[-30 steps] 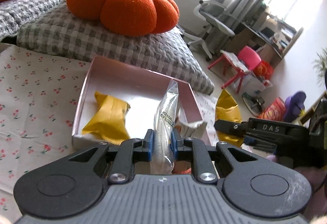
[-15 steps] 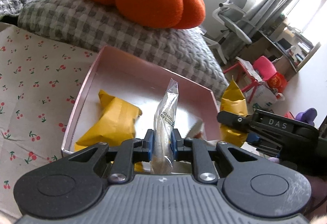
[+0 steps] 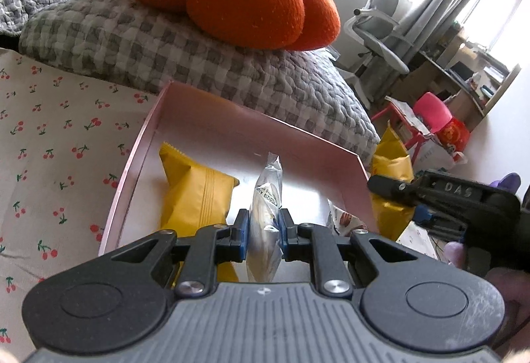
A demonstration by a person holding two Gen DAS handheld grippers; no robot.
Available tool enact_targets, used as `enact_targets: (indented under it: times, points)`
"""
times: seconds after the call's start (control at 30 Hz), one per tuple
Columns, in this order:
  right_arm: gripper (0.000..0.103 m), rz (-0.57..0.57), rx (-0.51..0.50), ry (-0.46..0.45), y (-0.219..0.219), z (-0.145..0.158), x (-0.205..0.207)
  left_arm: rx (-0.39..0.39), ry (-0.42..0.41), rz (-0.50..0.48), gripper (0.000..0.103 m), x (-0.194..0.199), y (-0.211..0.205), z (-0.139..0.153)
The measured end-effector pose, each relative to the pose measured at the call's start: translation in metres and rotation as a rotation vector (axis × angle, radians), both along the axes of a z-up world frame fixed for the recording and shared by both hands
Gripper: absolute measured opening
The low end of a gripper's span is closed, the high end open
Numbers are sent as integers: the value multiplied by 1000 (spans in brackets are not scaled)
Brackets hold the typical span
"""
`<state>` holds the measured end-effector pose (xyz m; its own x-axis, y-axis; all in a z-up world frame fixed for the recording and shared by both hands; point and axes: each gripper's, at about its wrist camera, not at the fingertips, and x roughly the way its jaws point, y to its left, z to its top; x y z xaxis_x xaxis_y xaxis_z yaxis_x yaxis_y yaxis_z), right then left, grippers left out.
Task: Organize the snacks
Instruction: 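Lift both held packets and lower them into the white box, then open both grippers to drop the packets into the box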
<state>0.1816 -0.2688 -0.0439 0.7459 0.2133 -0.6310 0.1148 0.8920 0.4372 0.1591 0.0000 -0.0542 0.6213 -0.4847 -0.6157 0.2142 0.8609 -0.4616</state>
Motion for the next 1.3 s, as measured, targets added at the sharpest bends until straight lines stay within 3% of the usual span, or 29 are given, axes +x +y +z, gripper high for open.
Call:
enact_targets:
  times: [0.27, 0.53, 0.57, 0.7, 0.97, 1.3]
  points:
    - [40, 81, 41, -19, 7, 9, 10, 4, -19, -1, 16, 0, -5, -2]
    - [43, 84, -31, -18, 17, 9, 13, 18, -20, 3, 17, 1, -8, -1]
    - [45, 71, -35, -13, 16, 8, 13, 19, -26, 4, 21, 1, -9, 1]
    - [68, 50, -1, -13, 8, 11, 10, 29, -43, -3, 37, -2, -11, 7]
    - [75, 44, -17, -12, 2, 26, -5, 118, -57, -47, 68, -14, -16, 19]
    - [87, 31, 33, 0, -10, 54, -45, 197, -91, -105, 95, -44, -16, 45]
